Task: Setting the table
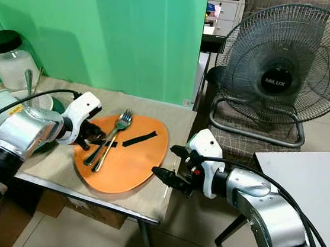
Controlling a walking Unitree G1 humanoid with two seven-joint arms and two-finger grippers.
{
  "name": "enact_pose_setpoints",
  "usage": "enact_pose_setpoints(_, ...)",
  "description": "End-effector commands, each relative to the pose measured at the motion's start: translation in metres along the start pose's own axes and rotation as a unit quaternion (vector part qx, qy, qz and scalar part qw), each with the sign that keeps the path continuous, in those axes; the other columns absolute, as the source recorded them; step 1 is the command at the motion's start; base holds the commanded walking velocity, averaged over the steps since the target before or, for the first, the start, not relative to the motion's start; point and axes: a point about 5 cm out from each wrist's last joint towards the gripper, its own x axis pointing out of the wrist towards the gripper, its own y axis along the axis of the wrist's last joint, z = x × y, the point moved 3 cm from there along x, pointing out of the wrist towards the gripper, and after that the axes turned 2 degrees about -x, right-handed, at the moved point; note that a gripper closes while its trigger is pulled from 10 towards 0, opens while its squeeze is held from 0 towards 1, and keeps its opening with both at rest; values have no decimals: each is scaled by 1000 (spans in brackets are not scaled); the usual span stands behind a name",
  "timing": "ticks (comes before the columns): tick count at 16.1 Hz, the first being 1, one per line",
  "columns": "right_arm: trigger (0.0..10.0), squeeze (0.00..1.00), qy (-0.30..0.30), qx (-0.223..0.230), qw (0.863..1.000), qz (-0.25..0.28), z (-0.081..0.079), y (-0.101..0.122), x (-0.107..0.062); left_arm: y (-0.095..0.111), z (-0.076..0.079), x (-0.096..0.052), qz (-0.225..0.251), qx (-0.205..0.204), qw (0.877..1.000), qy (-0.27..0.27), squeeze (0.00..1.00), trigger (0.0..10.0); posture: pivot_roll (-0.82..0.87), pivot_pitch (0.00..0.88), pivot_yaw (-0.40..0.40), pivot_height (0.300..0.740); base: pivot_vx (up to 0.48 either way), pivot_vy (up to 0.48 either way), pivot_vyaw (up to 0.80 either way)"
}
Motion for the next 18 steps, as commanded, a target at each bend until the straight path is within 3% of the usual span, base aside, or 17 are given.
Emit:
enact_pose_setpoints(1, 10000, 0, 7, -3, 1000, 0, -1, 3, 0, 1, -5, -2, -9, 7, 1000, 20, 1000, 10000, -52, 0, 108, 740, 0, 0, 0)
enact_pose_setpoints(4, 10000, 0, 8, -3, 1000, -1, 0, 3, -1, -1, 1, 0, -18, 13, 1000, 17, 1000, 10000, -52, 0, 104, 740, 0, 0, 0)
enact_pose_setpoints(5, 10000, 0, 9, -4, 1000, -1, 0, 3, -1, 5, 5, 1, 0, 6, 1000, 7, 624, 10000, -55, 0, 107, 740, 0, 0, 0)
enact_pose_setpoints(6, 10000, 0, 10, -4, 1000, 0, -1, 4, -1, 10, 7, 1, 11, -1, 1000, 0, 0, 10000, -58, 0, 107, 740, 0, 0, 0)
enact_pose_setpoints(12, 10000, 0, 18, -2, 1000, -8, -5, 0, -2, 26, 9, 2, 31, 2, 1000, 0, 0, 10000, -66, 0, 119, 740, 0, 0, 0)
enact_pose_setpoints(18, 10000, 0, 23, -3, 1000, -8, -6, 0, -2, 2, 7, 16, -8, -3, 1000, 11, 0, 10000, -70, 0, 118, 740, 0, 0, 0)
